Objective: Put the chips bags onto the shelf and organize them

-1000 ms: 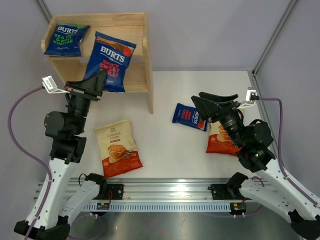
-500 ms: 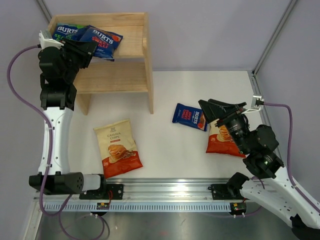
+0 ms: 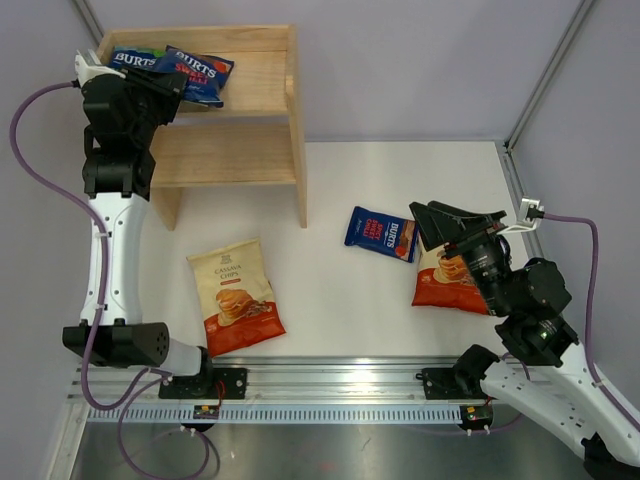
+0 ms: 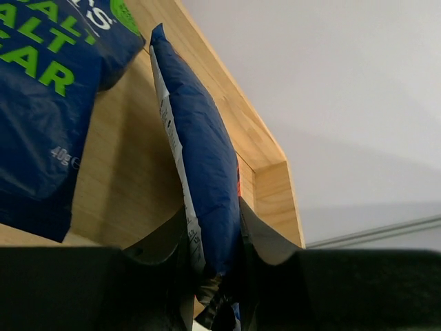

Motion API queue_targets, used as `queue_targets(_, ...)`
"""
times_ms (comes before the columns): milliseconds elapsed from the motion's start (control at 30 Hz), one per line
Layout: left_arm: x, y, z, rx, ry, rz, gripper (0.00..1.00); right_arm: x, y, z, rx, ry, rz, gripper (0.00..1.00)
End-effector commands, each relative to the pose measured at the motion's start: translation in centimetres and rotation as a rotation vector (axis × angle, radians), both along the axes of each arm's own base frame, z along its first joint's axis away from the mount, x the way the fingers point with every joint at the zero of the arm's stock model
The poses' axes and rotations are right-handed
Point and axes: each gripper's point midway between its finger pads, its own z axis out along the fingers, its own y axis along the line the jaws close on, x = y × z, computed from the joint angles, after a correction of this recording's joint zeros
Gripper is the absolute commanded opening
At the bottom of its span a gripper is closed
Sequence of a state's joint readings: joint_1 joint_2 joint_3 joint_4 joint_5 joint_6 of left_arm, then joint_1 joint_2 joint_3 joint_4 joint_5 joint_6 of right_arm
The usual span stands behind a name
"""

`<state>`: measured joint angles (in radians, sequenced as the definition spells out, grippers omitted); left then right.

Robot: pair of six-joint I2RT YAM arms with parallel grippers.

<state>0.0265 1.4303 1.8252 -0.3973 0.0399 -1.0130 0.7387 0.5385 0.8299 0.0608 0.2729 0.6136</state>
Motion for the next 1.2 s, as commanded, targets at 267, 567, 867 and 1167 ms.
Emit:
queue_targets(267, 2.6, 2.3, 1.3, 0.050, -0.042, 0.111, 0.17, 0.1, -0.8, -0.5, -0.007, 0.009, -0.037, 0.90)
queue_targets(567, 2.7, 2.4, 0.1, 0.129, 0.005, 0.114, 0.53, 0.3, -0.7, -0.9, -0.018, 0.023, -0.041, 0.90)
queue_targets(867, 0.6, 3.3, 2.3, 0.241, 0.001, 0.180, 0.92, 0.5, -1.0, -1.5, -0.059, 0.072, -0.061, 0.92)
queue_targets(1167, 0.7, 3.4, 4.2, 0.307, 0.017, 0.173, 0.96, 0.9, -0.6, -2.2, -0.094, 0.094, -0.062, 0.92)
